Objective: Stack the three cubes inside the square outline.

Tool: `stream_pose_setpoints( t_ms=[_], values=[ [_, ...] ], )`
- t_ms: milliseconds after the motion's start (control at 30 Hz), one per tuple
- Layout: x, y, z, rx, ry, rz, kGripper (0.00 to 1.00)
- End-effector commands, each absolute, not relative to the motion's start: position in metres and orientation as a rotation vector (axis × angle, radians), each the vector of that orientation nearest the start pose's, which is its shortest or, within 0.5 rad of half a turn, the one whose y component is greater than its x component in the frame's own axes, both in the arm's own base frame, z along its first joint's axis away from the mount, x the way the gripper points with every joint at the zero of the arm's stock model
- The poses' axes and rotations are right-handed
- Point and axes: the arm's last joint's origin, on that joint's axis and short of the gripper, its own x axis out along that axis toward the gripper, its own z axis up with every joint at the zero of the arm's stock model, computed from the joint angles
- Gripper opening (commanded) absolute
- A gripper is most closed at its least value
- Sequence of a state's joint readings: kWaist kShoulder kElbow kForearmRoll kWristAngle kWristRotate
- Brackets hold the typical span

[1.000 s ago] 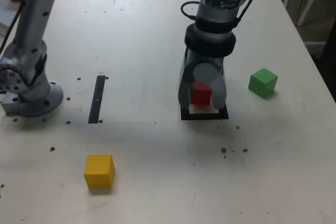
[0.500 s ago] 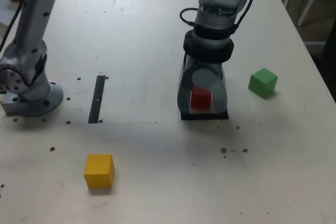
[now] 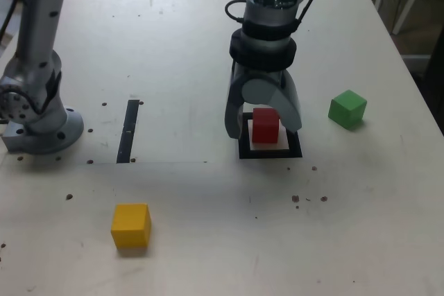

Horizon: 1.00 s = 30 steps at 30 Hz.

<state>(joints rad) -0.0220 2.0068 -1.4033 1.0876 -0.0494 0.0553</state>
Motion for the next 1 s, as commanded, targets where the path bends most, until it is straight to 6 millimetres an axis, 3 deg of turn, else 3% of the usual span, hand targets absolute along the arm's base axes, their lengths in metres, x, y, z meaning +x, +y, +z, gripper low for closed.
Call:
stream_pose_setpoints(
  t_ms=[0,333,967],
  values=[
    [0.338,-0.009,0.234,0.022,1.681,-0.093,1.0],
    [0.283,-0.019,0.268,0.055,1.729,-0.063,0.99],
    [0.209,-0.096,0.29,0.114,1.76,-0.108,0.99]
  ],
)
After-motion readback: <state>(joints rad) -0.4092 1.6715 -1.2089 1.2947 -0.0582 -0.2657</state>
